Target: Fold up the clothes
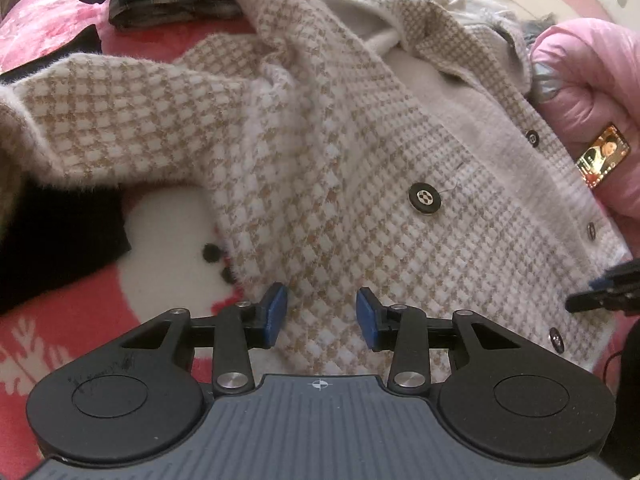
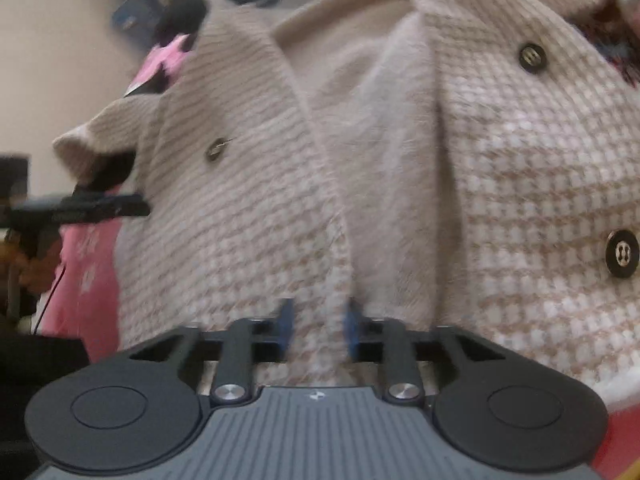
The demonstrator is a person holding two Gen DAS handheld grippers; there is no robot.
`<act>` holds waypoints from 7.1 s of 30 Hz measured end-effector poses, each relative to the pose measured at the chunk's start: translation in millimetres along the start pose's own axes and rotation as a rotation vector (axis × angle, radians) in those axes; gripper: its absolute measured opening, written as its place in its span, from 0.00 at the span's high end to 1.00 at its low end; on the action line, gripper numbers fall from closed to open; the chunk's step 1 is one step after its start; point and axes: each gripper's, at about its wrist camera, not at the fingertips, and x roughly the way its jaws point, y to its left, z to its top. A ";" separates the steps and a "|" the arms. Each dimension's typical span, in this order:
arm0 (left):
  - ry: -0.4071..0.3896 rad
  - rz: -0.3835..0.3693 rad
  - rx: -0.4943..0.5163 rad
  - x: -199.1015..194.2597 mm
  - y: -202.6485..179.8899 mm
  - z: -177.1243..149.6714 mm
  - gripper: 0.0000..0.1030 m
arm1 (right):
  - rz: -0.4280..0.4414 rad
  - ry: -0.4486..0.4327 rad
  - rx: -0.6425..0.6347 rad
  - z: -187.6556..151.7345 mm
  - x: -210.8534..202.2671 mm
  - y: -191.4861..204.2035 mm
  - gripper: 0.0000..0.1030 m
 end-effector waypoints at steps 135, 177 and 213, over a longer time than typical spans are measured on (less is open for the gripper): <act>-0.737 0.303 -0.315 -108.5 97.0 135.9 0.59 | 0.396 -0.554 -0.197 301.9 -23.1 70.4 0.45; -0.200 0.466 -0.565 -77.9 233.3 109.7 0.85 | 0.351 -0.313 -1.090 143.8 133.5 349.1 0.28; -0.621 0.753 -0.884 -211.4 297.2 -67.2 0.72 | 0.503 -0.216 -0.347 116.8 151.4 285.7 0.48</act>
